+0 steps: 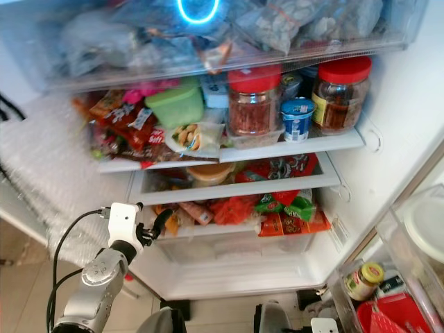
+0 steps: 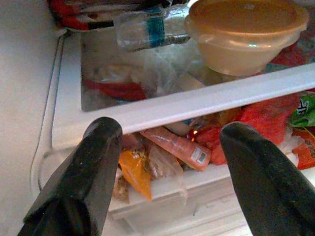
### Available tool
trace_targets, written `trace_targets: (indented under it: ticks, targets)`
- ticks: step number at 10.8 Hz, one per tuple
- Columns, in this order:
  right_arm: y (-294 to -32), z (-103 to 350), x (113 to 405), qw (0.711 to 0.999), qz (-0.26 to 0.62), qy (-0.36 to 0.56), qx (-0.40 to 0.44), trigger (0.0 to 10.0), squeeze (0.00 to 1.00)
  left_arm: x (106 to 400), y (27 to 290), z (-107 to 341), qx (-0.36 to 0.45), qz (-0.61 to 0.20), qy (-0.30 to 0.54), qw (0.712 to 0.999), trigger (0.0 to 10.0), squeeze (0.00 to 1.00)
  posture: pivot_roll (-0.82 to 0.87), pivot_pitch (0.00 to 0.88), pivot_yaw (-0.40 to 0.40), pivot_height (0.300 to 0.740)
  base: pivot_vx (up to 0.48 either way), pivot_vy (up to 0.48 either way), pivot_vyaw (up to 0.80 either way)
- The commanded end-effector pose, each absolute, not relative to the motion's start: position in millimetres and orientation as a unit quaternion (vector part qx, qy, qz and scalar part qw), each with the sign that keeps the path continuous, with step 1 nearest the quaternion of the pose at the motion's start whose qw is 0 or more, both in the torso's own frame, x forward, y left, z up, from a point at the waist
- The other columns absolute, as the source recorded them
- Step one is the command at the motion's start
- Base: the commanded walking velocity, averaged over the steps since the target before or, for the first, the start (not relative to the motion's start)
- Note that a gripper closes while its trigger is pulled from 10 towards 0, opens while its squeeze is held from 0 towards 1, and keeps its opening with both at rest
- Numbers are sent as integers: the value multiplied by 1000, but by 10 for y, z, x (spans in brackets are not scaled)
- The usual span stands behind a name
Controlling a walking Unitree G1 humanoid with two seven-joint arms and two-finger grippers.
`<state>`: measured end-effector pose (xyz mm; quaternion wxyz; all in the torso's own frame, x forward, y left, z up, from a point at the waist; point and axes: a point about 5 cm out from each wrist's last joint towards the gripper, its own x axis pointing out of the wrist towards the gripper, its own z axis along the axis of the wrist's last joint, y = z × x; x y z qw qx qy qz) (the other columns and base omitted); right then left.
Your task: Restocking fridge
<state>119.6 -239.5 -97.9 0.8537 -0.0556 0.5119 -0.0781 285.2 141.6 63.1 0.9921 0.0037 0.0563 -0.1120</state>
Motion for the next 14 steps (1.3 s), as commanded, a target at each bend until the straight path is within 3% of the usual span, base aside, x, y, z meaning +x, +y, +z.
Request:
trace_targets:
  ticks: [1,6,8,10,11,14]
  targets:
    - [-2238,-992,1263,861,-61,503,-39,10000,0,2824,1491,572,6,-101,67,993,10000,0,-142,12,153,650,-371,0,0]
    - [-2238,-993,1258,861,-58,504,-39,10000,0,2823,1637,501,-9,-52,87,995,10000,0,-133,43,146,650,-282,0,0]
    - [-2240,-989,1271,861,-57,503,-39,10000,0,2776,2022,163,-45,39,180,982,10000,0,-125,54,137,650,0,0,0]
    - [-2242,-985,1283,862,-56,503,-40,10000,0,2672,2218,-62,-44,68,244,966,10000,0,-114,53,134,650,0,182,0]
    - [-2240,-983,1291,862,-55,502,-39,10000,0,2510,2252,-258,-31,70,300,951,10000,0,-116,54,132,650,0,480,0]
    - [-2240,-983,1289,863,-57,501,-36,10000,0,2264,2184,-510,-12,62,364,929,10000,0,-117,55,127,650,0,480,0]
